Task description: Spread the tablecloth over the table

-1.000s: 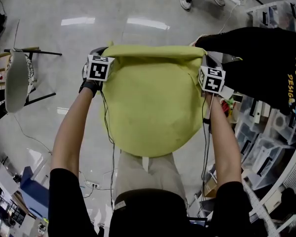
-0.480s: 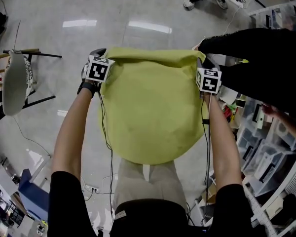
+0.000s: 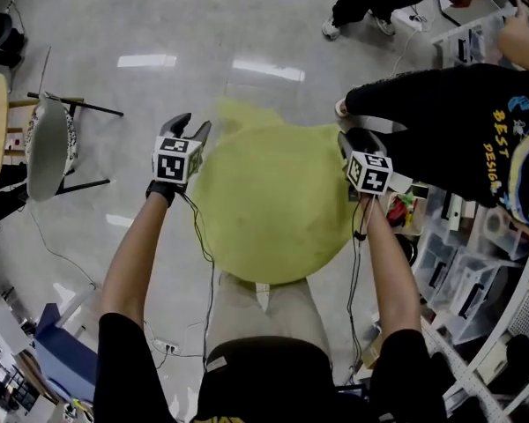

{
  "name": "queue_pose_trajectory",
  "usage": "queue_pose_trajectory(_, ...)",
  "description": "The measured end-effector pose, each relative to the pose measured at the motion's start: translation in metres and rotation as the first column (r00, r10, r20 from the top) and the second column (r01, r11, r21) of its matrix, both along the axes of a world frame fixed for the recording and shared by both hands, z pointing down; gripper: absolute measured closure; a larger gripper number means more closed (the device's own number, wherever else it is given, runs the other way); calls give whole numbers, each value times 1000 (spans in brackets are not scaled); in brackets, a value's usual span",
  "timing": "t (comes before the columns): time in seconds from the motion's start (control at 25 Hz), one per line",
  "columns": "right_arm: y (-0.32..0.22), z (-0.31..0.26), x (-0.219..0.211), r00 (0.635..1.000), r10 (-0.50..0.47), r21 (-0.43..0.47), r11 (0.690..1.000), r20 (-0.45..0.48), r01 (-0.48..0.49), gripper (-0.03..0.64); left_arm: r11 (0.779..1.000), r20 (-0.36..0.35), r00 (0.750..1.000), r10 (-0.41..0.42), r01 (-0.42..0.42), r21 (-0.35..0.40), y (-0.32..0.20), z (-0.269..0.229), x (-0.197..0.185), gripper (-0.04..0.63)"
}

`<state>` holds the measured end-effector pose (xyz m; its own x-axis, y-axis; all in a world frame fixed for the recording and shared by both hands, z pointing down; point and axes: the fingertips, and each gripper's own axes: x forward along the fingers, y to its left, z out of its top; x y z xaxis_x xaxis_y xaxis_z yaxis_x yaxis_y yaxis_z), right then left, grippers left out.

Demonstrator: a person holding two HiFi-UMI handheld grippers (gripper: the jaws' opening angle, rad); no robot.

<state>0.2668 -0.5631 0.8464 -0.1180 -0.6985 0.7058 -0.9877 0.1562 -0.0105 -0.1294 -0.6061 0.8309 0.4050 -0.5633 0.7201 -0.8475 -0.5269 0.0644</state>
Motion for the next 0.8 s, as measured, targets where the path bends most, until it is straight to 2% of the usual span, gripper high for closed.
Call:
queue_pose_trajectory(0.08, 36, -46, -25, 999, -22, 57, 998, 29, 21, 343, 997, -67, 998, -17, 22, 76, 37, -45, -5, 406)
queue_pose_trajectory(0.2, 104, -123, -52, 997, -21, 150, 989, 77, 9, 435, 980, -139, 990, -20, 47, 196, 104, -120, -8, 481)
queue_pose_trajectory(0.36, 176, -215, -66, 994, 40, 272, 960, 98, -66, 536, 939, -218, 976, -8, 82, 334, 172, -215, -9, 537)
queue_pose_trajectory(0.48, 220, -269, -72, 993, 77, 352, 930, 86, -103, 610, 911, -251, 968, -7, 110, 398, 216, -264, -14, 566)
queue_pose_trajectory(0.64, 280, -311, -67, 990, 121, 413, 900, 78, -142, 615, 881, -281, 959, -45, 171, 442, 270, -305, -20, 577)
queue_pose_trajectory(0.8, 333, -332, -45, 977, 169, 442, 872, 129, -209, 615, 863, -285, 957, -59, 193, 466, 316, -325, -13, 577)
